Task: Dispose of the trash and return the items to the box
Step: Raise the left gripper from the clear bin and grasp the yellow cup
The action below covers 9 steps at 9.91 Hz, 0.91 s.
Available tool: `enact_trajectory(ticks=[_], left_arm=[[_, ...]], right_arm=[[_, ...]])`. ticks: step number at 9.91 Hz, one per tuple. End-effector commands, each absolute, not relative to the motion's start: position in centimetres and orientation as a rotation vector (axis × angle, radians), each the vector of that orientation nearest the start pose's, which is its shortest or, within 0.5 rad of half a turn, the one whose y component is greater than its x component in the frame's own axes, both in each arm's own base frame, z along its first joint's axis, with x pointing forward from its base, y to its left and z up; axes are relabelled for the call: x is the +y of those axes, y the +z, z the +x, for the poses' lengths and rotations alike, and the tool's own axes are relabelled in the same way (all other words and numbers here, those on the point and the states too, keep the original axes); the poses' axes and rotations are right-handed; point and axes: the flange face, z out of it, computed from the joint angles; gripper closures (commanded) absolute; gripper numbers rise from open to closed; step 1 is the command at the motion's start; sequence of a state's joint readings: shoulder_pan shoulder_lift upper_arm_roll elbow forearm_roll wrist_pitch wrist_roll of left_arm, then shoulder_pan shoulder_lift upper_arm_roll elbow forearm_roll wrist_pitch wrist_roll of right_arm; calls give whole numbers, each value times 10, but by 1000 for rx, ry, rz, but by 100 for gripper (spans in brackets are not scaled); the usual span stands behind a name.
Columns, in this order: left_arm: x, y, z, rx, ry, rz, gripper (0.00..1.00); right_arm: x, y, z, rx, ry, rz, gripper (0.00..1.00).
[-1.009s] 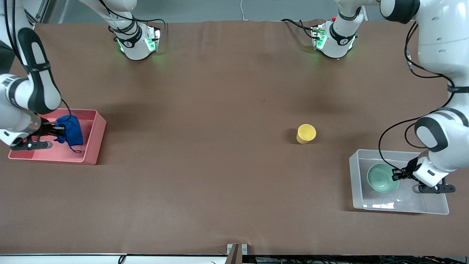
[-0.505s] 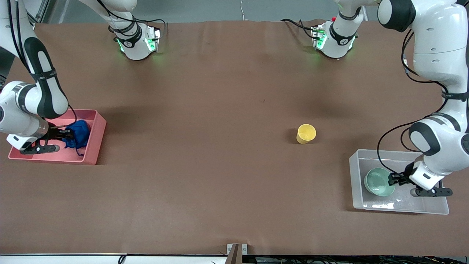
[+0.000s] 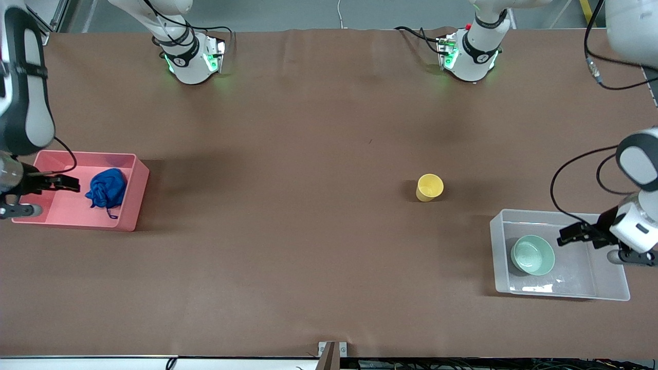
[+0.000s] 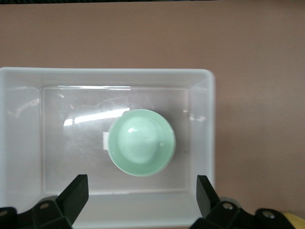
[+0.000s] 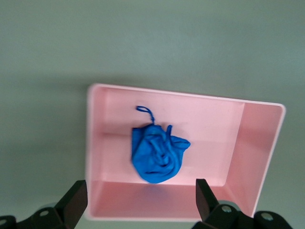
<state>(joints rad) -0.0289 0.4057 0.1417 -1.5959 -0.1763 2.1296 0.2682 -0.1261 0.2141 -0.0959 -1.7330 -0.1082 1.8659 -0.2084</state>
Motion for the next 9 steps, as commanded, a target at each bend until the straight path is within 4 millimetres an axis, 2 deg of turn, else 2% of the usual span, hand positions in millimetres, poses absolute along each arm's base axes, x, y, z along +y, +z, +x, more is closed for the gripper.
enact_trajectory(ticks=[1, 3, 4, 5, 6, 7, 8, 9], left_arm=[[-9, 400, 634, 210, -111, -3161, 0], [-72, 376, 598, 327, 4, -3176, 0], [-99, 357, 584, 372, 72, -3179, 0], [-122, 338, 570, 412, 128, -3178, 0], [-138, 319, 556, 436, 148, -3173, 0], [-146, 297, 545, 464, 136, -3169, 0], [-158, 274, 537, 495, 134, -3175, 0], [-165, 252, 533, 514, 178, -3180, 0]], right_arm=[[-110, 502, 578, 151, 104, -3166, 0], [-105, 572, 555, 181, 15, -3152, 0], [-104, 614, 549, 184, 25, -3151, 0], [-102, 646, 543, 189, 20, -3140, 0], [-107, 656, 537, 209, 7, -3100, 0], [-122, 649, 532, 232, 45, -3092, 0], [-124, 648, 532, 240, 47, -3091, 0], [-119, 647, 533, 219, 53, -3093, 0]])
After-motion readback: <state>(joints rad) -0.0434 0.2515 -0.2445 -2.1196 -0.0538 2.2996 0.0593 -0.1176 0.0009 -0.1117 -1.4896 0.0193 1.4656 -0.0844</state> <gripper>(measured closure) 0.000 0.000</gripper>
